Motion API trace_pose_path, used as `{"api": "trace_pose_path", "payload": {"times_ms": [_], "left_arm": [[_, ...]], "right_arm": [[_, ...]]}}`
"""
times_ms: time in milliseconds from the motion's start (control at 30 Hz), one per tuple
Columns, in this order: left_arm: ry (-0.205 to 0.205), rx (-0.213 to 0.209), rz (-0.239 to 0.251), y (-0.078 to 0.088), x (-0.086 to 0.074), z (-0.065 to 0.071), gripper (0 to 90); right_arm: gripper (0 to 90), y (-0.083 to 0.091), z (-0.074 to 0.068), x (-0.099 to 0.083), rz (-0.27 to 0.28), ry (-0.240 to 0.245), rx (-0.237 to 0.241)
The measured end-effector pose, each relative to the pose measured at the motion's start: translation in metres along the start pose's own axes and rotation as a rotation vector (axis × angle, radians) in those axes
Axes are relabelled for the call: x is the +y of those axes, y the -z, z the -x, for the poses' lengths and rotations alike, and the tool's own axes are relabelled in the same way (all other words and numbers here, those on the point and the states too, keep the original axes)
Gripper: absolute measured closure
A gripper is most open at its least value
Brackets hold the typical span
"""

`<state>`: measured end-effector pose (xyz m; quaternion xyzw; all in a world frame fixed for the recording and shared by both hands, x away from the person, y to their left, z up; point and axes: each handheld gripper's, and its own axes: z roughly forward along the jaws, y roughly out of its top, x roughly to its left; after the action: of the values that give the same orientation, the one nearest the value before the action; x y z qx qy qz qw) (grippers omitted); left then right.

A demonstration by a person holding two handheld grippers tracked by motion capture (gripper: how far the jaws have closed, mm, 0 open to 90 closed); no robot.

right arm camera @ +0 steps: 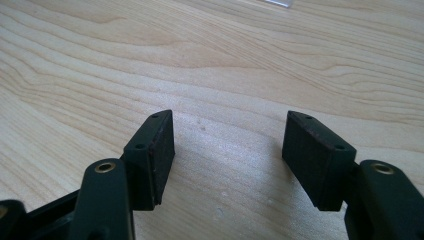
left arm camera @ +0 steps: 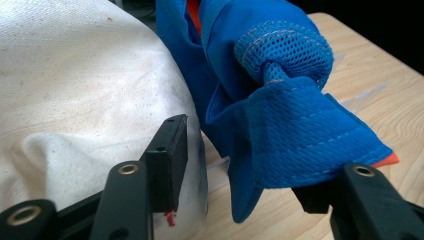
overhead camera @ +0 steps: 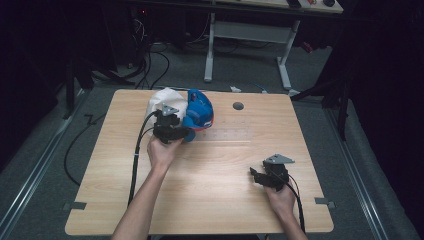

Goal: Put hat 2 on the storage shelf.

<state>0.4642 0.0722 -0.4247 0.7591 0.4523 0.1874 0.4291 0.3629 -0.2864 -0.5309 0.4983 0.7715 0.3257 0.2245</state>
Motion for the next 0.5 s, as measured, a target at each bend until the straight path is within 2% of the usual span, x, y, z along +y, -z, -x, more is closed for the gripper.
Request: {"api": "trace_pose_path", "payload": {"times_ms": [200, 267, 333, 367, 500], "left_arm": [[-0.013, 0.018, -0.025, 0.002, -0.0031, 0.0002, 43.2], [-0.04, 0.042, -0.031, 0.0009, -0.0046, 0.003, 41.9], [-0.043, 0.051, -0.03, 0.0, -0.005, 0.0047, 41.0], [-0.066, 0.07, -0.036, -0.0014, -0.0056, 0.0068, 39.8], [-0.087, 0.096, -0.045, -0.0042, -0.0072, 0.009, 38.4]], "right_arm": [[37.9, 0.0, 0.0, 0.0, 0.0, 0.0, 0.0], [37.9, 0.0, 0.0, 0.0, 0.0, 0.0, 0.0], [37.9, 0.0, 0.0, 0.0, 0.0, 0.0, 0.0], [37.9, 0.0, 0.0, 0.0, 0.0, 0.0, 0.0], [37.9, 0.0, 0.0, 0.0, 0.0, 0.0, 0.0]]}}
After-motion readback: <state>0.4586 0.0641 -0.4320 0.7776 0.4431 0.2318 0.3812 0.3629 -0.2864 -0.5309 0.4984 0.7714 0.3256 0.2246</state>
